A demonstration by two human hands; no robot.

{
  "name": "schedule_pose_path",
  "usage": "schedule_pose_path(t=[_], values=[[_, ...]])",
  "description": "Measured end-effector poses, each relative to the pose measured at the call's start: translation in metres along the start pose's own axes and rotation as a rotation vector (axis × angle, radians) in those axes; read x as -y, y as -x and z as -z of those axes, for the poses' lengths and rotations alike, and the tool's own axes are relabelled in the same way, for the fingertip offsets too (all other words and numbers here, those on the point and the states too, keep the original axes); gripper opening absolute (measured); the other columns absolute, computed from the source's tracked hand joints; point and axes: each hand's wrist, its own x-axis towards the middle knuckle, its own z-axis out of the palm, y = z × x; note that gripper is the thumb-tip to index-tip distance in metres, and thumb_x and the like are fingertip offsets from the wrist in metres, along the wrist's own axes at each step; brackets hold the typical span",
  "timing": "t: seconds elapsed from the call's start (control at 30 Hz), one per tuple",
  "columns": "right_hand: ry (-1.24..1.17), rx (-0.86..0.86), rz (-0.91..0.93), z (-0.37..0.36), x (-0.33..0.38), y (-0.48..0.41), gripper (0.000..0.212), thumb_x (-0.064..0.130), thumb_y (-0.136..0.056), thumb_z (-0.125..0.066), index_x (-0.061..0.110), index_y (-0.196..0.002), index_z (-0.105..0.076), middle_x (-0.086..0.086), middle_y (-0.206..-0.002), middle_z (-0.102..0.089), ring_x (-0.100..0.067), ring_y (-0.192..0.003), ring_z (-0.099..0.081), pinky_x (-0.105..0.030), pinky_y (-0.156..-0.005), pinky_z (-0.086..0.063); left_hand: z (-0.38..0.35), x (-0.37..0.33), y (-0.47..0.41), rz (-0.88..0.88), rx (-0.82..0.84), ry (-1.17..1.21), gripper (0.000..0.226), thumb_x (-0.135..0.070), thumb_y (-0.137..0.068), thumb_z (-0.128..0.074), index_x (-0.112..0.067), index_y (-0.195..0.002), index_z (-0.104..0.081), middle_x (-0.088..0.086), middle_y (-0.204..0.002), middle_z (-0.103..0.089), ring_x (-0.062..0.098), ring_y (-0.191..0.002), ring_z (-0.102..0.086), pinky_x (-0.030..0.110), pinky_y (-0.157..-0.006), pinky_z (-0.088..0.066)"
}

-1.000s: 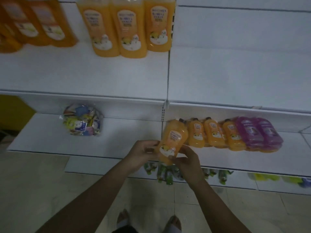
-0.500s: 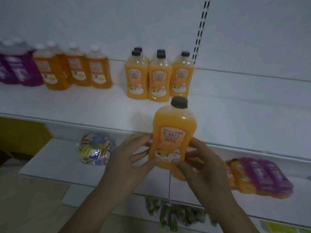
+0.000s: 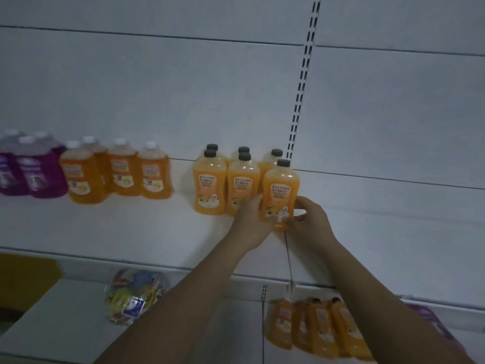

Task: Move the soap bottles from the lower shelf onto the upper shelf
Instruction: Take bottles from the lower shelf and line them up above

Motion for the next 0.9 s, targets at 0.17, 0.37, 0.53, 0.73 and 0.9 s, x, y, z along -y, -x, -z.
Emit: schedule_pose_path(t=[0.17, 0.37, 0.53, 0.73, 0.9], values=[[-0.033, -0.023, -0.034, -0.01, -0.001, -0.016, 0.037, 0.026, -0.092, -0.077, 0.023, -0.127, -0.064, 0.011, -0.115, -0.068, -0.002, -0.083, -0.068, -0.003, -0.053, -0.047, -0.007, -0.002, -0.009, 0.016, -0.003, 0.044, 0.04, -0.023, -0.097, -0.069, -0.027, -0.135, -0.057, -0.014, -0.124, -0.065, -0.005, -0.107, -0.061, 0.008, -0.08, -0.047], [-0.027, -0.02, -0.046, -0.014, -0.007, -0.025, 0.034, 0.026, -0.097, -0.07, 0.024, -0.13, -0.062, 0.008, -0.122, -0.069, -0.006, -0.093, -0.068, -0.01, -0.065, -0.054, -0.009, 0.014, 0.01, 0.004, 0.017, 0.028, 0.054, -0.023, -0.098, -0.067, -0.032, -0.148, -0.046, -0.02, -0.144, -0.053, -0.004, -0.127, -0.047, 0.006, -0.094, -0.035], [-0.035, 0.009, -0.077, -0.016, -0.009, -0.028, 0.039, 0.026, -0.099, -0.066, 0.023, -0.137, -0.057, 0.005, -0.131, -0.066, -0.015, -0.104, -0.068, -0.036, -0.09, -0.061, -0.012, 0.021, 0.02, 0.051, 0.105, -0.002, 0.067, -0.029, -0.098, -0.066, -0.033, -0.156, -0.034, -0.017, -0.159, -0.041, 0.009, -0.146, -0.038, 0.032, -0.117, -0.034], [0.055, 0.149, -0.06, 0.002, 0.006, -0.022, 0.06, 0.034, -0.095, -0.071, 0.021, -0.147, -0.045, -0.001, -0.145, -0.057, -0.018, -0.129, -0.057, -0.022, -0.092, -0.048, -0.003, 0.001, 0.027, 0.019, 0.122, -0.085, 0.06, -0.027, -0.1, -0.065, -0.028, -0.154, -0.039, -0.014, -0.156, -0.043, 0.008, -0.143, -0.038, 0.025, -0.112, -0.033], [0.232, -0.089, 0.116, 0.044, 0.024, 0.038, 0.056, 0.037, -0.096, -0.069, 0.017, -0.145, -0.052, 0.0, -0.14, -0.06, -0.014, -0.123, -0.058, -0.03, -0.104, -0.047, -0.003, -0.02, 0.068, -0.061, 0.132, -0.037, 0.049, -0.034, -0.098, -0.067, -0.029, -0.145, -0.054, -0.018, -0.139, -0.061, -0.002, -0.128, -0.056, 0.031, -0.113, -0.046]])
